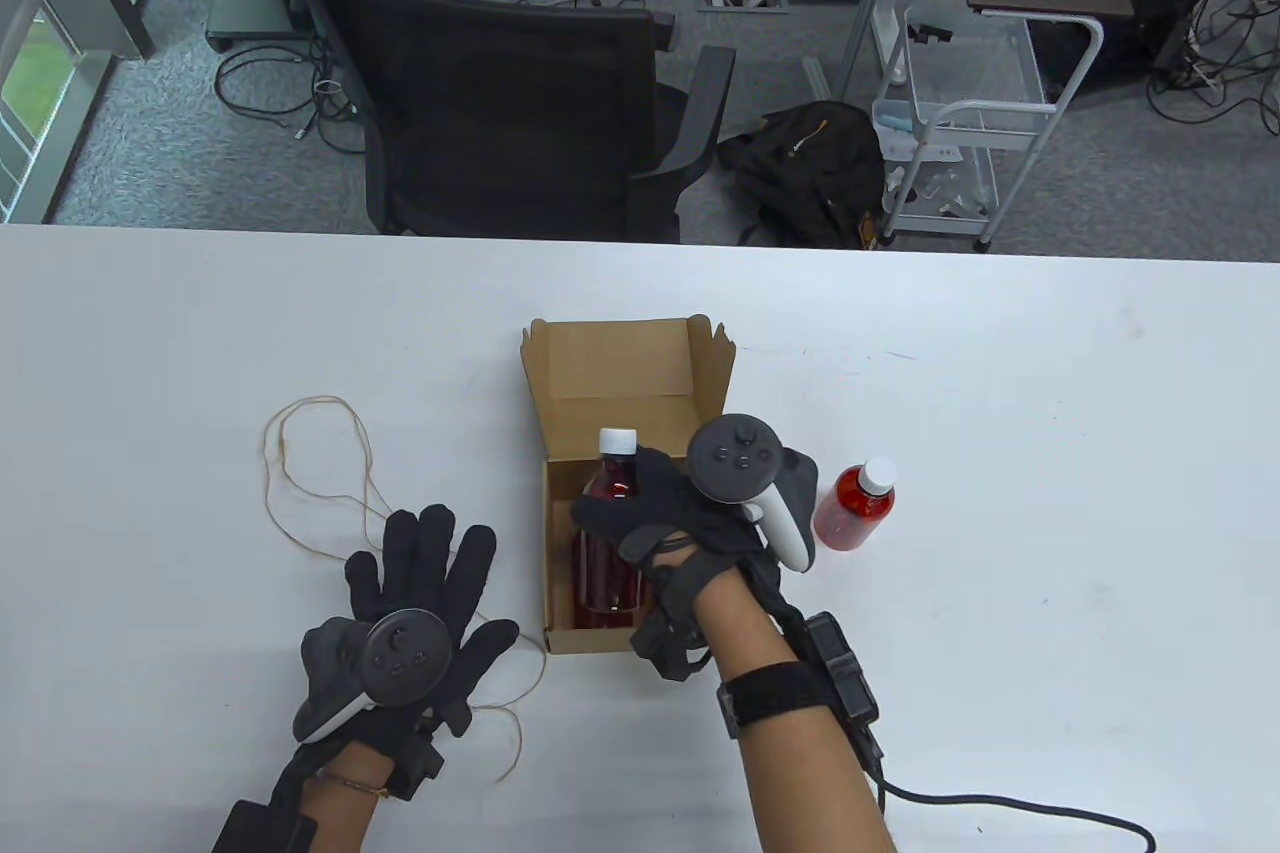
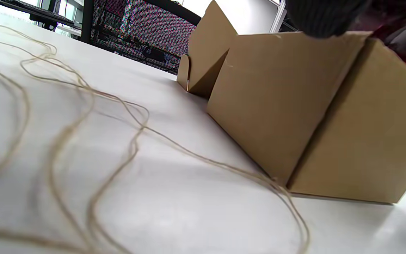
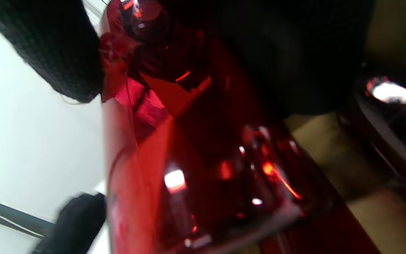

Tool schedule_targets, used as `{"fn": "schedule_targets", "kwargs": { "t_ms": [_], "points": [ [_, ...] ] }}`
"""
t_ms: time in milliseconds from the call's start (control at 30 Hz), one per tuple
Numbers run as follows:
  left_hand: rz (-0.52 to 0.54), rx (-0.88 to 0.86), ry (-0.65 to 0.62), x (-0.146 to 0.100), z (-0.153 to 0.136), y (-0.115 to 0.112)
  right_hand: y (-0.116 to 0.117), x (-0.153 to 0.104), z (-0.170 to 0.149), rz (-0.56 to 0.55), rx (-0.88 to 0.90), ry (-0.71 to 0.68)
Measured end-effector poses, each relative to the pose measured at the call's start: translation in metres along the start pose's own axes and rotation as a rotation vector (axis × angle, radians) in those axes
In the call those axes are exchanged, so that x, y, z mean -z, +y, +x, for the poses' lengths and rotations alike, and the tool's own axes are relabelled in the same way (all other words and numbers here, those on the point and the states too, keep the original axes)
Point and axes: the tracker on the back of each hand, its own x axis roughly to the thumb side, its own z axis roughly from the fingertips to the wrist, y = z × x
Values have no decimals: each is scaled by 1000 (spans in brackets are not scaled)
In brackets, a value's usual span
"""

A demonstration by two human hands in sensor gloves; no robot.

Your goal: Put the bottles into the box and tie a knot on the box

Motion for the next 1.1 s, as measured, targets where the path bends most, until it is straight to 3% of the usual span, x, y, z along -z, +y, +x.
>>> {"fn": "schedule_targets", "kwargs": {
  "t_ms": [267, 533, 700, 833, 1100],
  "points": [
    [-1, -9, 7, 1, -2, 1, 16, 16, -2, 42, -115, 72],
    [-7, -3, 10, 2, -2, 0, 15, 12, -5, 71, -96, 79],
    [-8, 2, 5, 2, -1, 0, 7, 6, -7, 30, -100, 68],
    [-5, -4, 7, 2, -2, 0, -17, -5, -6, -52, -76, 43],
    [-5, -2, 5, 2, -1, -1, -105, -50, -21, -481, -70, -122]
  ]
}}
